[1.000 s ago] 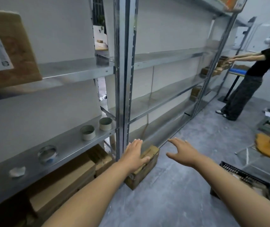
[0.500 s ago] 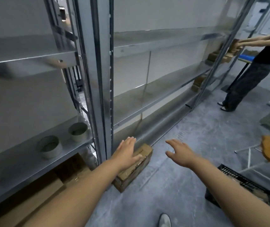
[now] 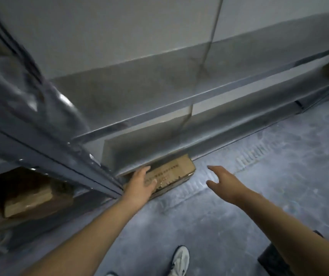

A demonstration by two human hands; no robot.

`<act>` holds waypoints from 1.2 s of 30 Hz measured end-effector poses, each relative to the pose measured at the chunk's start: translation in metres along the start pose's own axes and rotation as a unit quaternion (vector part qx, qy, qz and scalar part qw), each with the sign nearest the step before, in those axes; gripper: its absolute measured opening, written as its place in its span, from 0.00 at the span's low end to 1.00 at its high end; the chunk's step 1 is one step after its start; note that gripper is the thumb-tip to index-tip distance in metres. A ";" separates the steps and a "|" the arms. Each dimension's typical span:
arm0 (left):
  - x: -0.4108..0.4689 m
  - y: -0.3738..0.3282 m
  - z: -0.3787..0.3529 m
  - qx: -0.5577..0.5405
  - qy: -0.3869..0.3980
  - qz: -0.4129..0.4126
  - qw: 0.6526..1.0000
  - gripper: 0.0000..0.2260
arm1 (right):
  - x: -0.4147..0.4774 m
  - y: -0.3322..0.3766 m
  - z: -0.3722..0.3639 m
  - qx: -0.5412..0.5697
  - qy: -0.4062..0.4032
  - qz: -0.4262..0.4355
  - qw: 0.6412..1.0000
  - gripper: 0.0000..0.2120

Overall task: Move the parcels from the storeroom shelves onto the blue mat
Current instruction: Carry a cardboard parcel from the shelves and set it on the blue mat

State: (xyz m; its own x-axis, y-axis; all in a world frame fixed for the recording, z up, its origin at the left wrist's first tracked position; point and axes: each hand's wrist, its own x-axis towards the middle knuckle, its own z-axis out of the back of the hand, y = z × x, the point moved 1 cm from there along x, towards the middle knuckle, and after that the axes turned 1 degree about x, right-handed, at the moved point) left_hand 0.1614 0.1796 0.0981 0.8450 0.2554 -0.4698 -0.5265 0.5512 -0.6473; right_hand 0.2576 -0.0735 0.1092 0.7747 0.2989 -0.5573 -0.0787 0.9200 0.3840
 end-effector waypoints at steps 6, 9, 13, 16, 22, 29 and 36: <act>0.094 0.115 -0.088 -0.015 -0.025 0.082 0.996 0.19 | 0.142 -0.081 -0.080 0.007 0.018 -0.031 0.999 0.28; 0.127 0.182 -0.118 0.004 -0.051 0.130 0.990 0.17 | 0.209 -0.105 -0.127 0.011 0.007 -0.045 0.999 0.28; 0.162 0.261 -0.146 -0.002 -0.113 0.209 0.971 0.16 | 0.283 -0.129 -0.174 0.039 -0.010 -0.043 0.998 0.27; 0.174 0.304 -0.167 -0.063 -0.151 0.265 0.950 0.20 | 0.326 -0.147 -0.200 0.122 -0.059 -0.079 0.988 0.31; 0.178 0.336 -0.208 -0.344 -0.102 0.241 0.902 0.26 | 0.364 -0.172 -0.238 0.309 -0.008 -0.124 0.943 0.35; 0.164 0.362 -0.204 -0.494 -0.072 0.292 0.816 0.18 | 0.356 -0.187 -0.244 0.367 0.003 -0.101 0.925 0.36; 0.114 0.291 -0.159 -0.476 -0.079 0.266 0.835 0.17 | 0.268 -0.175 -0.173 0.427 -0.034 -0.107 0.897 0.37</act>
State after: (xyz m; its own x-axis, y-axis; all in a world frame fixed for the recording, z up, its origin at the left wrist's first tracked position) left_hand 0.0898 0.2429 -0.2397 0.4306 0.4054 -0.8064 -0.6033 -0.5352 -0.5912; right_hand 0.3702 -0.1099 -0.2350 0.7530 0.0954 -0.6510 0.5640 0.4160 0.7134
